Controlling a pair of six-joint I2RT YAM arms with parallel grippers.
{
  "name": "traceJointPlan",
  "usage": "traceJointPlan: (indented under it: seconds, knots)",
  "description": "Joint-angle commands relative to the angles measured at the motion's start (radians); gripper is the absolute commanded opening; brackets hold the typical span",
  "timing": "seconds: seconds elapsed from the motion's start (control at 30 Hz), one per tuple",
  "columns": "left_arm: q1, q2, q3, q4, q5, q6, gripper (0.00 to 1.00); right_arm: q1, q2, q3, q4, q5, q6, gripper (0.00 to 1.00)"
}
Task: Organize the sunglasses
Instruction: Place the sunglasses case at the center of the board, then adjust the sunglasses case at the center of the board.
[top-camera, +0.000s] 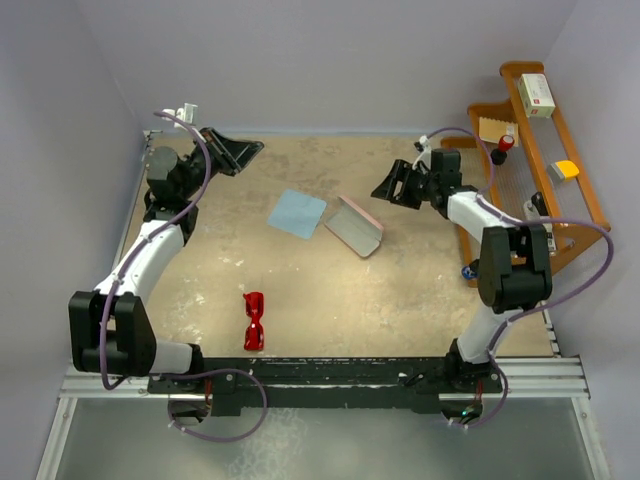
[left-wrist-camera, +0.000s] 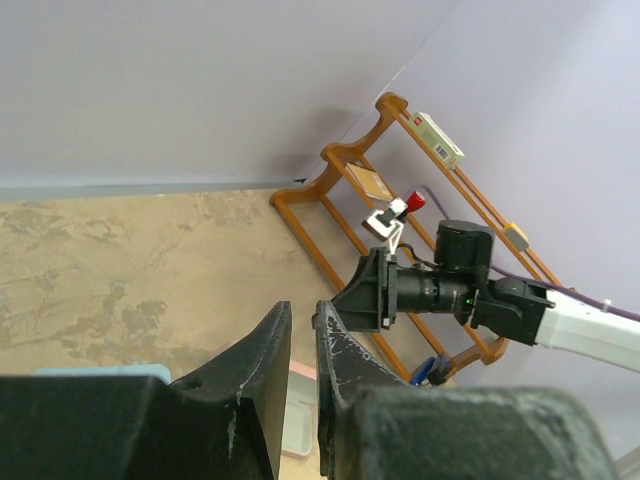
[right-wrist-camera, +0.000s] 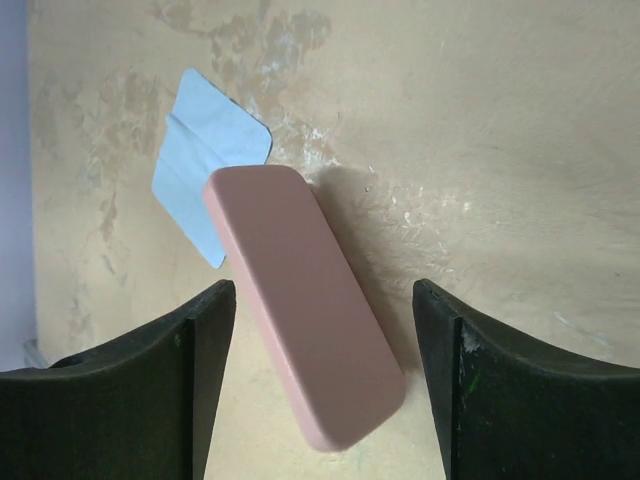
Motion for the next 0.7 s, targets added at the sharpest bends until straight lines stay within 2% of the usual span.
traceJointPlan:
  seconds: [0.0,0.17,0.23,0.33,0.37,0.4,0.43,0.67]
  knots:
    - [0.007,0.005,0.002,0.081,0.015,-0.031,0.13,0.017,-0.135,-0.027,-0.030,0.152,-0.047,0.69]
    - [0.007,0.019,0.002,0.105,0.012,-0.053,0.13,0.082,-0.239,-0.076,-0.058,0.187,-0.072,0.51]
    - [0.007,0.022,0.003,0.110,0.011,-0.058,0.13,0.122,-0.277,-0.097,-0.071,0.210,-0.083,0.34]
    - [0.007,0.027,0.003,0.107,0.003,-0.061,0.13,0.202,-0.318,-0.113,-0.111,0.263,-0.104,0.15]
    - [0.007,0.028,0.003,0.103,0.002,-0.061,0.13,0.226,-0.323,-0.116,-0.123,0.275,-0.110,0.11]
    - [0.007,0.029,0.003,0.102,0.002,-0.061,0.13,0.245,-0.325,-0.120,-0.131,0.279,-0.112,0.03]
    - [0.007,0.030,0.003,0.101,0.002,-0.060,0.13,0.259,-0.326,-0.125,-0.137,0.285,-0.108,0.00]
    - [0.007,0.026,0.001,0.083,-0.004,-0.057,0.13,0.341,-0.294,-0.160,-0.164,0.333,-0.105,0.00]
